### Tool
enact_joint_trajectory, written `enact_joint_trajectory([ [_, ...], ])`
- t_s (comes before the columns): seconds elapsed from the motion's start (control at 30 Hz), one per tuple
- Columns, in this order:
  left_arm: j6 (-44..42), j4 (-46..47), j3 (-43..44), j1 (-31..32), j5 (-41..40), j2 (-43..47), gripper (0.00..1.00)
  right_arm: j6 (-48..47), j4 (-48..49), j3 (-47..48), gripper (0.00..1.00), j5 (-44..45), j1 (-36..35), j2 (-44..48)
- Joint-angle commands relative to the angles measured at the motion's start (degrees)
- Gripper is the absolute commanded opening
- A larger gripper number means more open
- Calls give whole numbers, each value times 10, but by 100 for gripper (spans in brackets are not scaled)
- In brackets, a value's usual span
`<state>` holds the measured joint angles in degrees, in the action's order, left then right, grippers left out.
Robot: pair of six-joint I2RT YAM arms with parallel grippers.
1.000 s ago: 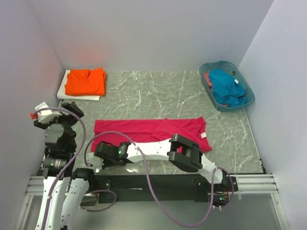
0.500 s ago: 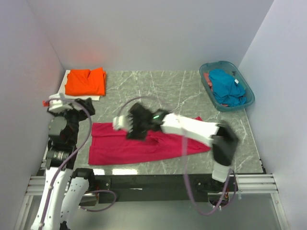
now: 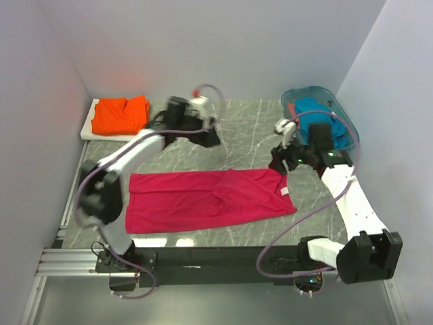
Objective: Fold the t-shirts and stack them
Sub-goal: Fold the tshirt
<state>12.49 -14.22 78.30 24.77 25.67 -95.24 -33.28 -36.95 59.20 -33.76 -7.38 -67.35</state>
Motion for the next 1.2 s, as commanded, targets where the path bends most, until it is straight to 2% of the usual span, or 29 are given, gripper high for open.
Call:
enact_joint_trajectory([
  [0.0, -115, -135, 98, 54, 56, -113, 81, 31, -7, 7, 68, -111, 71, 47],
  [0.1, -171, -178, 179, 99, 60, -208, 79, 31, -15, 11, 68, -149, 143, 60],
  [0.2, -203, -183, 231, 150, 50, -266, 79, 23, -26, 7, 68, -182, 172, 61],
  [0.37, -237, -186, 311, 161, 64, -337, 78, 8, -48, 10, 68, -222, 206, 58],
  [0.57, -269, -182, 338, 164, 94, -369, 77, 1, -58, 10, 68, -239, 226, 52],
  [0.93, -275, -222, 403, 173, 83, -427, 70, -6, -66, 9, 68, -250, 230, 48],
  [1.03, -273, -223, 397, 176, 82, -427, 67, -9, -70, 10, 68, -252, 231, 42],
  [1.17, -272, -231, 398, 177, 76, -439, 57, -12, -74, 12, 68, -254, 232, 41],
])
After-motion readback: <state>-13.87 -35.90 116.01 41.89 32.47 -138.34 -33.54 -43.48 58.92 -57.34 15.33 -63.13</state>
